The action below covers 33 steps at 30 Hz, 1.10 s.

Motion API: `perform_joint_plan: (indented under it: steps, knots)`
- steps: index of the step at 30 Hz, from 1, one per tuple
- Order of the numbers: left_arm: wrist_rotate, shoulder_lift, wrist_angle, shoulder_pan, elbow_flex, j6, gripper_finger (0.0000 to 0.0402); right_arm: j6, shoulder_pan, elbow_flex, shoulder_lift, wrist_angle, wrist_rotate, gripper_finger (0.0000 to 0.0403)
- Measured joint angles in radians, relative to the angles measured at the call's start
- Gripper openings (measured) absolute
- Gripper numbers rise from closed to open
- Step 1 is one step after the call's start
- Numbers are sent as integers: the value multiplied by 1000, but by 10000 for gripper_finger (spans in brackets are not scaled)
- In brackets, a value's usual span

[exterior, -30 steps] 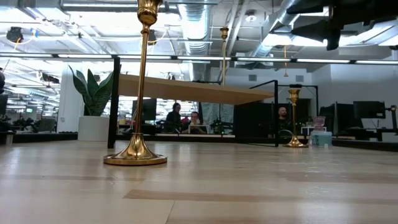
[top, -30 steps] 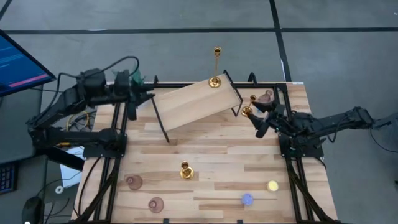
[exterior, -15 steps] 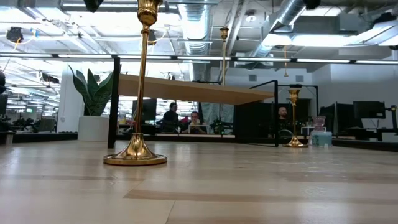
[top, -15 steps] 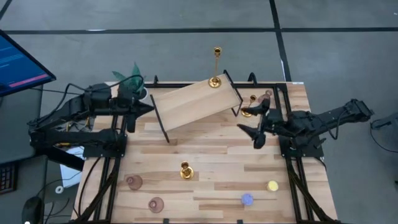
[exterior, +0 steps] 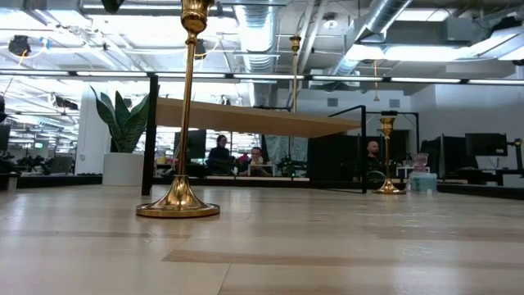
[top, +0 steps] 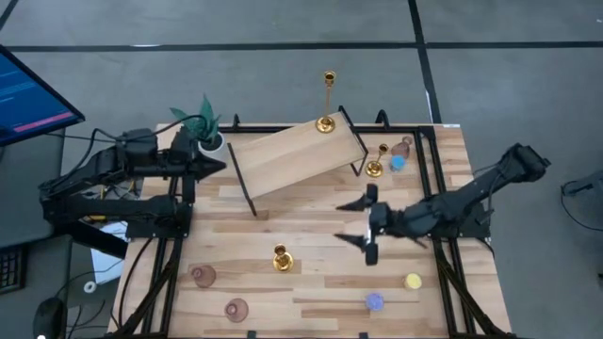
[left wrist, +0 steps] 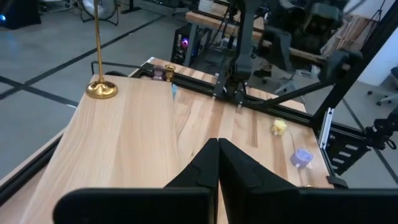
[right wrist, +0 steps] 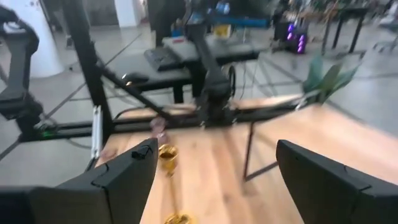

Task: Pick & Place candle stick holders
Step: Put the bottom gold candle holder on the shelf

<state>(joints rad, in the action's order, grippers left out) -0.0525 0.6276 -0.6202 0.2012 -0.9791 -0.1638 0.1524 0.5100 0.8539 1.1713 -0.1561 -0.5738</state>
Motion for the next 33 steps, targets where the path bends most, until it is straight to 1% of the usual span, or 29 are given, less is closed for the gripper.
perform_joint_plan:
  steps: [6, 9, 16, 20, 24, 26, 30, 33]
  knots:
    - [-1, 0, 0, 0, 0, 2, 4, 148, 35, 2, 97, -5, -2, 317]
    - [-2, -1, -2, 0, 20, 6, 5, 199, 42, 2, 142, -10, -2, 317]
    - [0, -6, 15, 0, 79, 9, 4, 291, 11, 2, 258, -13, 0, 317]
    - [0, -6, 43, 0, 80, 9, 6, 301, -15, 2, 320, -90, 34, 317]
    - [0, -6, 105, 0, 80, 9, 5, 286, -49, 4, 374, -206, 106, 317]
    - [0, -6, 131, 0, 80, 9, 4, 290, -67, 6, 403, -198, 132, 317]
    - [0, -6, 145, 0, 80, 9, 7, 309, -94, 50, 463, -168, 143, 317]
    - [0, -6, 148, 0, 80, 9, 8, 282, -105, 91, 505, -147, 172, 317]
